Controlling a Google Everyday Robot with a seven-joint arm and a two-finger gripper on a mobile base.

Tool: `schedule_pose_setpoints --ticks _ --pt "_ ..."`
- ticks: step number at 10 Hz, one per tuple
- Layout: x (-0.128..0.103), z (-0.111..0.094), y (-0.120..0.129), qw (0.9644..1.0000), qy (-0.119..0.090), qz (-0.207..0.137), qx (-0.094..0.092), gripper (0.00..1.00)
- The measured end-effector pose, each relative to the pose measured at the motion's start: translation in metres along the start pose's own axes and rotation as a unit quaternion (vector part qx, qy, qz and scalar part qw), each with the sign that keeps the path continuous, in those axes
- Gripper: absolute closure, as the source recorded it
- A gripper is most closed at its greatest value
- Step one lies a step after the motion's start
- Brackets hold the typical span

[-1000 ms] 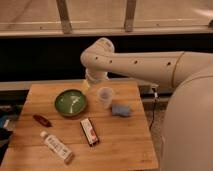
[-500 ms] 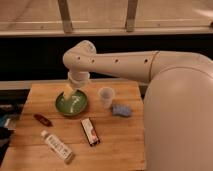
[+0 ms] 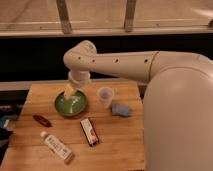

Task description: Stand the bottle upright

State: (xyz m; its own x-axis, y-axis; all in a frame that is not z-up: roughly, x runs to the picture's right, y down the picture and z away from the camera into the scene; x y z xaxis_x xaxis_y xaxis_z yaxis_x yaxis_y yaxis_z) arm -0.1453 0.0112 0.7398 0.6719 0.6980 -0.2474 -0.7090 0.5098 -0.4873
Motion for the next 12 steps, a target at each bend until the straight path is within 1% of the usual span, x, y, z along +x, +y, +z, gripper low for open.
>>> schedule_pose_setpoints --ticks 1,3,5,7,8,10,11,12 --pt "-0.004 0.004 0.011 0.9998 0.007 -0.019 -0.005 0.2" --pt "-0.012 0.013 0.053 0.9975 0.021 -0.066 -0.017 0.2" --pt "-0.01 0.023 0.109 0.9929 0.037 -0.11 -0.025 0.2" --pt "-0.007 0.036 0.151 0.9884 0.049 -0.139 -0.039 0.2" --pt "-0.003 0.05 0.168 0.9863 0.056 -0.149 -0.045 0.2" --pt "0.006 0.074 0.19 0.9842 0.064 -0.157 -0.051 0.2" --pt "0.009 0.081 0.198 0.9826 0.07 -0.164 -0.05 0.2" --pt "0.008 0.081 0.198 0.9826 0.069 -0.165 -0.05 0.2"
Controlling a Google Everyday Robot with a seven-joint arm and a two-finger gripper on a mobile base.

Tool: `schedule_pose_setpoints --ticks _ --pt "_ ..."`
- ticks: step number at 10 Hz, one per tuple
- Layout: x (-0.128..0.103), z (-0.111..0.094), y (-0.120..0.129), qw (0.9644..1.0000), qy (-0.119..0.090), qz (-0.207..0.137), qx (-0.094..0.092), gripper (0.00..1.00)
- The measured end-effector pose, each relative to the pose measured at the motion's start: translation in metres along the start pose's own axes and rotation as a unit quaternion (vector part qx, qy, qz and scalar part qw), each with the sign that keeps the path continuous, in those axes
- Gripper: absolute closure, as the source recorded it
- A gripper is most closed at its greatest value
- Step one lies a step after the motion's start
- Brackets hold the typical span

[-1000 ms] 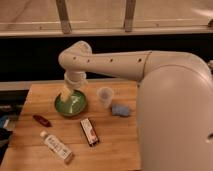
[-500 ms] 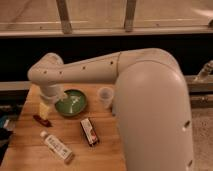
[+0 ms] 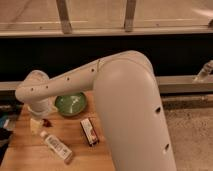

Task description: Stand the bottle upright

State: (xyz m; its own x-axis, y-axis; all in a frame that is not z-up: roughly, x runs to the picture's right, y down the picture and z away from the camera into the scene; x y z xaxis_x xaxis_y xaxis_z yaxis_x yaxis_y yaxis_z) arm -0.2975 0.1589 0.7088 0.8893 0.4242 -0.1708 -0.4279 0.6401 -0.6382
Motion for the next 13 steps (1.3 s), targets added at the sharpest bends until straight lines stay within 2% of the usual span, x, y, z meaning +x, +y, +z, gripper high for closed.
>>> schedule_pose_setpoints --ticks 4,7,13 --pt "0.001 0.002 0.001 1.0 0.003 0.003 0.0 0.2" --pt "0.005 0.017 0.01 0.9999 0.008 0.013 0.0 0.2" --pt "0.009 0.037 0.011 0.9989 -0.007 0.044 -0.012 0.2"
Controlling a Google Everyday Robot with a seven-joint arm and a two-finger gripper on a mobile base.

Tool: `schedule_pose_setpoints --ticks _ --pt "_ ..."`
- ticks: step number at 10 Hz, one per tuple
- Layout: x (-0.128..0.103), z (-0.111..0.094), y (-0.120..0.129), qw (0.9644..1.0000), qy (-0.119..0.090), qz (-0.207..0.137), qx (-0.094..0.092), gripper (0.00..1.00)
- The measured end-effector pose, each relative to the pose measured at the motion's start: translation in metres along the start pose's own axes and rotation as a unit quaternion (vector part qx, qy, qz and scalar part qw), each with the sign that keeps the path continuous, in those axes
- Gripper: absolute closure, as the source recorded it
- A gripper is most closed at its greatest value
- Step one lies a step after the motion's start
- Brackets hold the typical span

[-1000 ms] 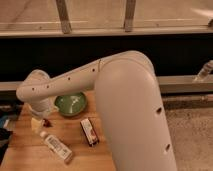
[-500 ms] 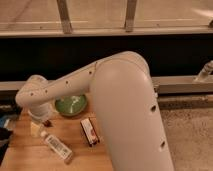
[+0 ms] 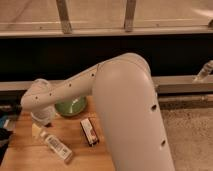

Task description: Stand the bottle upright

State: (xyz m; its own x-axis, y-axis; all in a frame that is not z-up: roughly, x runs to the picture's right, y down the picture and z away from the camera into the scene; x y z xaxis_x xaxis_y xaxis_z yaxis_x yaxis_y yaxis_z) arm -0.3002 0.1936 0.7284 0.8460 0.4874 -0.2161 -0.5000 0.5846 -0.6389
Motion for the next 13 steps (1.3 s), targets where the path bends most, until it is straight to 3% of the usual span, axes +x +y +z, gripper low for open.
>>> schedule_pose_setpoints --ticks 3,13 --pt "-0.013 0.018 0.001 1.0 0.002 0.003 -0.009 0.2" --pt "0.002 0.06 0.01 0.9987 0.016 0.032 -0.037 0.2"
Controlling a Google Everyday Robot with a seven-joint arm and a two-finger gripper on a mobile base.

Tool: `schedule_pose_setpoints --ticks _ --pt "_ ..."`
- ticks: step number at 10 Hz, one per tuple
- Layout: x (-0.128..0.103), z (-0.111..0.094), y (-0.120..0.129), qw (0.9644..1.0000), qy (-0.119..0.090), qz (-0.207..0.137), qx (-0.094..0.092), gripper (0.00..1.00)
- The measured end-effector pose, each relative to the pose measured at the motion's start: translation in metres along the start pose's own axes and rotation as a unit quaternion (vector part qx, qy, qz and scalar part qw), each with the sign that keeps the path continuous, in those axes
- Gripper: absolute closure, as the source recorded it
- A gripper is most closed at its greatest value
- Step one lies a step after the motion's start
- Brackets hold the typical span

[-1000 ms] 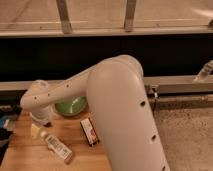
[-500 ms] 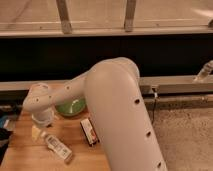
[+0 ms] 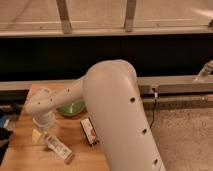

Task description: Stand the bottle upright

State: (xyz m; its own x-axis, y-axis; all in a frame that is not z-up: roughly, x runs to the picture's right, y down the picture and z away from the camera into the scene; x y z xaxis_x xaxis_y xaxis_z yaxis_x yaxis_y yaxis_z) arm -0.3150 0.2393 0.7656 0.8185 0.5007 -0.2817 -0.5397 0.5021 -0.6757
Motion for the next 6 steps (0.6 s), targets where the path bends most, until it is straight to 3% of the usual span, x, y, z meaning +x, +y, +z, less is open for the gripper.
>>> schedule_pose_setpoints --ticks 6 --pt "0.008 0.018 0.005 0.9997 0.009 0.02 -0.008 0.2"
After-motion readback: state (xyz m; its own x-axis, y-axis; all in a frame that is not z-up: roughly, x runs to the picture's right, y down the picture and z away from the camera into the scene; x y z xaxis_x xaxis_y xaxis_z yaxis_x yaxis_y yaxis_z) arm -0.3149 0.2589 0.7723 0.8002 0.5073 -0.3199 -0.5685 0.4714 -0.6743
